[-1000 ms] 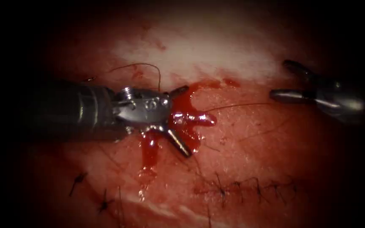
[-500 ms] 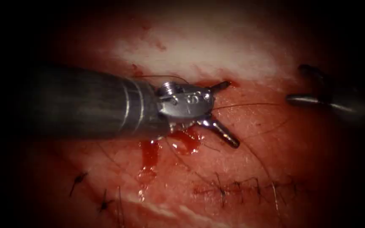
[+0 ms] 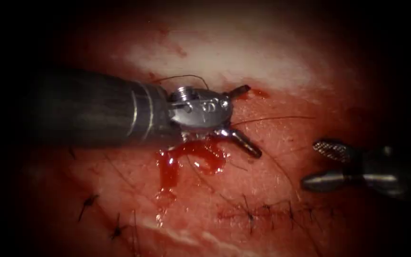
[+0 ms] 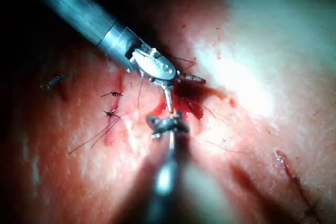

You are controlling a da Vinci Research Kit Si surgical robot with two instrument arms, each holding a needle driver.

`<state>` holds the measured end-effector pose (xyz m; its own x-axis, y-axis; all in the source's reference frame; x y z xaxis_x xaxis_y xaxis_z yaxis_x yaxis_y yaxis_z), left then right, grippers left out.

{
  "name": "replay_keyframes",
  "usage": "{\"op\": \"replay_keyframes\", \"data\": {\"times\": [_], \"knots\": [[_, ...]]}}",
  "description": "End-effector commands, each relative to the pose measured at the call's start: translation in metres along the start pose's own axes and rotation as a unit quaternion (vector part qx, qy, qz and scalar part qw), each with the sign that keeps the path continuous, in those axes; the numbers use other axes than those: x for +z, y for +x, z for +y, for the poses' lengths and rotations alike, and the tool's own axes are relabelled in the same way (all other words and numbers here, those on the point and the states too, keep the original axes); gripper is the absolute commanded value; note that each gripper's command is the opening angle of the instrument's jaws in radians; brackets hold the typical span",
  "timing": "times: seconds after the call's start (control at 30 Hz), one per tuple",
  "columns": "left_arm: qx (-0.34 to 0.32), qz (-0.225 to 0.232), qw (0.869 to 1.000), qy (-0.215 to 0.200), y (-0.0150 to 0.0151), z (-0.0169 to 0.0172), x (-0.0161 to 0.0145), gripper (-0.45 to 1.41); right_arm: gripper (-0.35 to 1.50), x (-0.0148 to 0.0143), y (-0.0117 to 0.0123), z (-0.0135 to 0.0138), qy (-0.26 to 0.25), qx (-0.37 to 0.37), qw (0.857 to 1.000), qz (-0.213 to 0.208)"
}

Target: Wound Closure

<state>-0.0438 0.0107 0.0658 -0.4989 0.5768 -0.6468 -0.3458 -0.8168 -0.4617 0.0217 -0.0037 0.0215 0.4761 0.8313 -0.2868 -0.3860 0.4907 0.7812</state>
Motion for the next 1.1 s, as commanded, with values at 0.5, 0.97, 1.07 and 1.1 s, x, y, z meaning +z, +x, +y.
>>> {"op": "replay_keyframes", "data": {"times": [0.5, 0.97, 1.07, 1.1], "knots": [[-0.002, -0.004, 1.000, -0.001, 0.0010, 0.0005, -0.0016, 0.98, 0.37, 0.0076, -0.0020, 0.0021, -0.023, 0.017, 0.999, -0.041], [0.000, -0.006, 1.000, -0.018, 0.0028, 0.0010, -0.0070, 0.98, -0.35, 0.0090, -0.0020, 0.0003, -0.072, -0.035, 0.995, -0.064], [0.003, -0.019, 0.999, -0.028, 0.0038, 0.0017, -0.0092, 1.00, -0.35, 0.0100, -0.0023, 0.0003, -0.077, -0.036, 0.994, -0.071], [0.002, -0.030, 0.999, -0.033, 0.0041, 0.0021, -0.0100, 1.00, -0.35, 0.0105, -0.0025, 0.0003, -0.080, -0.036, 0.993, -0.077]]}}
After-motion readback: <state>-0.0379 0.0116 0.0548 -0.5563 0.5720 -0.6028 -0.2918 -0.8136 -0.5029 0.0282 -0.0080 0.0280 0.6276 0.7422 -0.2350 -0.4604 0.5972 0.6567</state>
